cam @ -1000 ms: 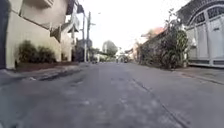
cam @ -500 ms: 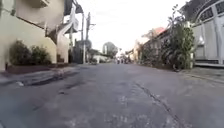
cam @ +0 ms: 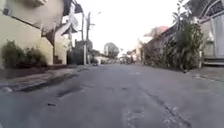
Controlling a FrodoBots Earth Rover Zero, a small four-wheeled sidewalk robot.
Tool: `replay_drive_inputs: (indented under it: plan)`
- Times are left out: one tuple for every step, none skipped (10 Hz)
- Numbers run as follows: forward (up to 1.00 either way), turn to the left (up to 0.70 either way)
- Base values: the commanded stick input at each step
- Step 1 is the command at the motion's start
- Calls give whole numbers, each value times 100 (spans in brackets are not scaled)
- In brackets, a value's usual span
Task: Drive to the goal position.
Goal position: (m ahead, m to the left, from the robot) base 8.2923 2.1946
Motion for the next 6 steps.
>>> replay_drive_inputs:
  plan:
    - [100,2]
    - [100,2]
    - [100,2]
    - [100,2]
    - [100,2]
    - [100,2]
